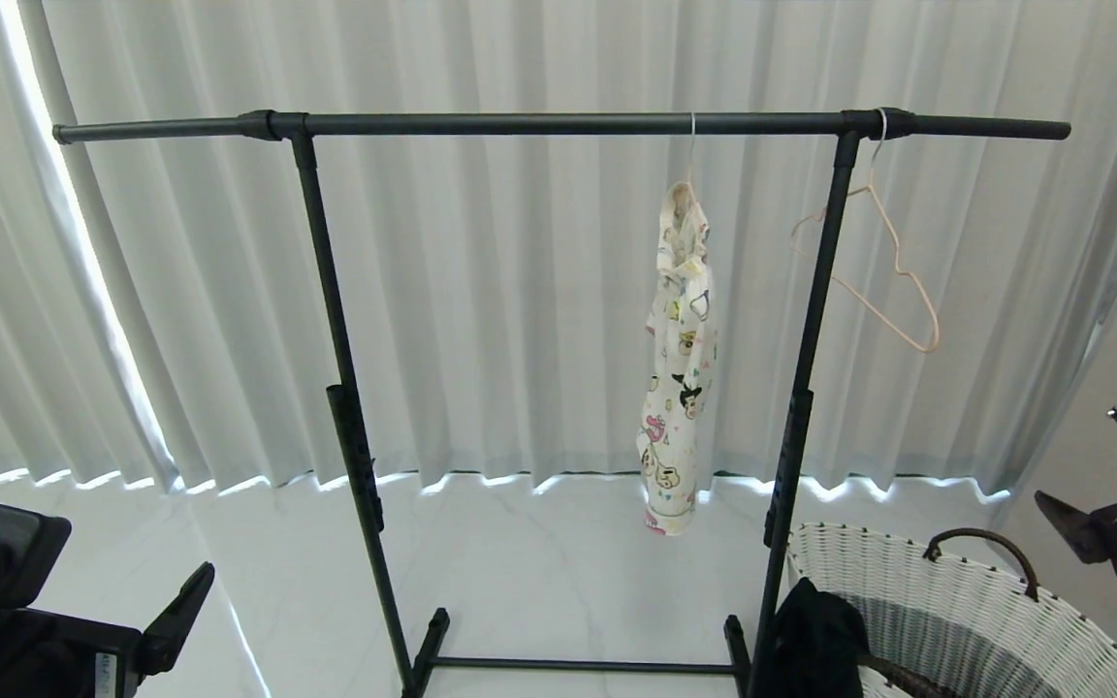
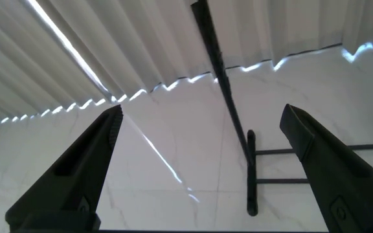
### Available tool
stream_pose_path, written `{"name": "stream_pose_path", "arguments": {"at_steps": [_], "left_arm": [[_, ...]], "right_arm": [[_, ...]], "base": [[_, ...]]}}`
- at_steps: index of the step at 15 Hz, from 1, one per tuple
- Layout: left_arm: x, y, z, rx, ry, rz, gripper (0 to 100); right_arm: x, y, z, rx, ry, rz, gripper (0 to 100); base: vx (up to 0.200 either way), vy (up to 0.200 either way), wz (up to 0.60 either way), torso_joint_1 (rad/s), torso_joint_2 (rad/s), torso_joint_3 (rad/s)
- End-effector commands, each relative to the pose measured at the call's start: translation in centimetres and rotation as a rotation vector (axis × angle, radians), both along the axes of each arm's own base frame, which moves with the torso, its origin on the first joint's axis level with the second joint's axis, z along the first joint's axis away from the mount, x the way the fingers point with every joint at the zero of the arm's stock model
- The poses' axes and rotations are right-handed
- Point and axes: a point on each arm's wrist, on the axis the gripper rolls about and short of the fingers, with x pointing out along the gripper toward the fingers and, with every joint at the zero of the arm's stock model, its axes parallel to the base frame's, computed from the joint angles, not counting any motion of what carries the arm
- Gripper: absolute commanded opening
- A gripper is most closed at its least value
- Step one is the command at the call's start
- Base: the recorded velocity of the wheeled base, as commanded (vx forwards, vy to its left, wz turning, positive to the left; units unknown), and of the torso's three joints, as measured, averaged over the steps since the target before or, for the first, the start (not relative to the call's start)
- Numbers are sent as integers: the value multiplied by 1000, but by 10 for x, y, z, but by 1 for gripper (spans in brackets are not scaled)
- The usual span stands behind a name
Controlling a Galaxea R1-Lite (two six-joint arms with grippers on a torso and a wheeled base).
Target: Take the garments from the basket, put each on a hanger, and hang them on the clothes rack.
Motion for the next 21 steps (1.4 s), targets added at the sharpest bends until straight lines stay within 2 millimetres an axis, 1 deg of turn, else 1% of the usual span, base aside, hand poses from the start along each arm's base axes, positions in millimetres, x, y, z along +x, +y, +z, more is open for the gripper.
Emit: {"name": "stream_pose_path", "arguments": {"at_steps": [1, 2, 7, 10, 11, 14, 17, 20, 21], "left_arm": [[0, 0, 1, 0, -3, 1, 100], [0, 0, 1, -1, -4, 0, 100], [1, -1, 2, -1, -7, -13, 100], [1, -1, 2, -2, -10, -13, 100], [1, -1, 2, -2, -10, -13, 100], [1, -2, 2, -2, -10, -22, 100], [1, -6, 4, -5, -16, -55, 100], [3, -11, 7, -7, -25, -98, 100], [3, -12, 7, -7, -24, -101, 100]], "right_arm": [[-1, 0, -6, -6, 16, 5, 100], [-1, 0, -6, -6, 16, 5, 100], [-1, 0, -8, -9, 24, 5, 100], [-3, -1, -20, -26, 69, 6, 100], [-3, 0, -28, -37, 103, 10, 100], [-4, 2, -47, -64, 184, 26, 100], [0, 10, -59, -60, 261, 118, 100], [2, 24, -75, -48, 365, 276, 100], [3, 27, -80, -54, 393, 293, 100]], "base": [[0, 0, 0, 0, 0, 0], [0, 0, 0, 0, 0, 0], [200, 0, 0, 2, 3, 3], [200, 0, 0, 2, 2, 4], [200, 0, 0, 2, 2, -2], [0, 0, 0, 0, 0, 0], [0, 0, 0, 0, 0, 0], [0, 0, 0, 0, 0, 0], [0, 0, 0, 0, 0, 0]]}}
